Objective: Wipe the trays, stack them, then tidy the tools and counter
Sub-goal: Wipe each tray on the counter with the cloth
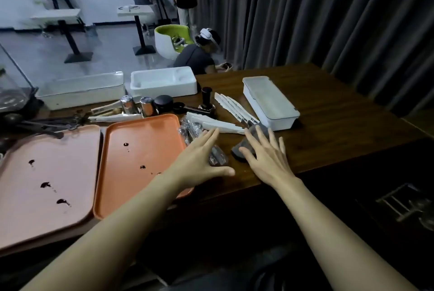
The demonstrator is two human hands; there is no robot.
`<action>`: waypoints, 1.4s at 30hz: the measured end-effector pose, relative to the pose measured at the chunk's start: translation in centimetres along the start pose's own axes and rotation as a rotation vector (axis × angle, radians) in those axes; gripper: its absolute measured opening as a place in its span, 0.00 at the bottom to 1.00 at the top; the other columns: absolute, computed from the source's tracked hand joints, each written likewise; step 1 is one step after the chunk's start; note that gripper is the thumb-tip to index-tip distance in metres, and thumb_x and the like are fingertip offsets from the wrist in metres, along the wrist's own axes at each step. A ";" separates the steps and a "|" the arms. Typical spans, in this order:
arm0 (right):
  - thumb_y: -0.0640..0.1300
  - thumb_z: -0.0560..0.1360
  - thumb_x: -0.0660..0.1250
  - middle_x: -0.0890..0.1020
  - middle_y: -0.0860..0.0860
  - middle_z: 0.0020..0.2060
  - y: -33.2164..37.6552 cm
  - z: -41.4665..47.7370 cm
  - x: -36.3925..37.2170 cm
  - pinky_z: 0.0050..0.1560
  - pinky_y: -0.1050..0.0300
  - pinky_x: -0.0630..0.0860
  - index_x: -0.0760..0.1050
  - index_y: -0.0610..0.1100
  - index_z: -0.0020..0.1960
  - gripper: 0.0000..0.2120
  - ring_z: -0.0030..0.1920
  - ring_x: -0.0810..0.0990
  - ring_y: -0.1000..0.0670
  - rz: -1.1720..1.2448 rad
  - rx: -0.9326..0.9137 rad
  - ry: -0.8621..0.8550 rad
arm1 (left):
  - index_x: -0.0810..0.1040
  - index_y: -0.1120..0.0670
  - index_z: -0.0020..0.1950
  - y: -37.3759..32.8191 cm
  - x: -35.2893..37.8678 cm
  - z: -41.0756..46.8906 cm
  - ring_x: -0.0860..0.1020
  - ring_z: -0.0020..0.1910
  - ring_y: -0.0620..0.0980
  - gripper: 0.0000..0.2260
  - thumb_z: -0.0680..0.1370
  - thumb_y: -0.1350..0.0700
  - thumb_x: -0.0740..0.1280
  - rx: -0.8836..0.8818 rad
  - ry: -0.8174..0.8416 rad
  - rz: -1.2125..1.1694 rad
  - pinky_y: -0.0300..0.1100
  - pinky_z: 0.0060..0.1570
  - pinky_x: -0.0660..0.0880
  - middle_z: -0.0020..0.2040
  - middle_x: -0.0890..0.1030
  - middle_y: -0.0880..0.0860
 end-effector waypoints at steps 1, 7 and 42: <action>0.67 0.82 0.46 0.46 0.52 0.82 -0.3 0.2 0.2 0.78 0.35 0.41 0.47 0.61 0.81 0.30 0.81 0.41 0.42 -0.013 0.018 0.008 | 0.43 0.47 0.84 -0.4 0.1 0.4 0.41 0.82 0.43 0.57 0.66 0.22 0.65 0.015 -0.003 0.013 0.47 0.81 0.46 0.84 0.45 0.45; 0.68 0.81 0.51 0.44 0.51 0.82 -1.1 1.4 2.3 0.77 0.36 0.49 0.46 0.60 0.81 0.33 0.81 0.43 0.39 -0.060 0.064 0.035 | 0.44 0.47 0.84 0.5 0.7 1.9 0.42 0.82 0.44 0.56 0.66 0.22 0.64 0.002 0.004 0.066 0.43 0.78 0.43 0.84 0.45 0.47; 0.40 0.77 0.71 0.75 0.51 0.65 71.3 -5.3 13.8 0.62 0.58 0.67 0.71 0.47 0.74 0.26 0.65 0.73 0.47 0.556 -0.824 0.119 | 0.53 0.54 0.84 40.3 -33.3 -52.7 0.55 0.81 0.48 0.48 0.73 0.34 0.71 -0.738 -0.659 0.108 0.44 0.79 0.54 0.83 0.57 0.50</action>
Point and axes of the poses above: each hand's wrist, its own z-axis towards the middle knuckle, its own x-axis out of the palm, y = z × x, the point moved 8 cm from there along z, towards the middle knuckle
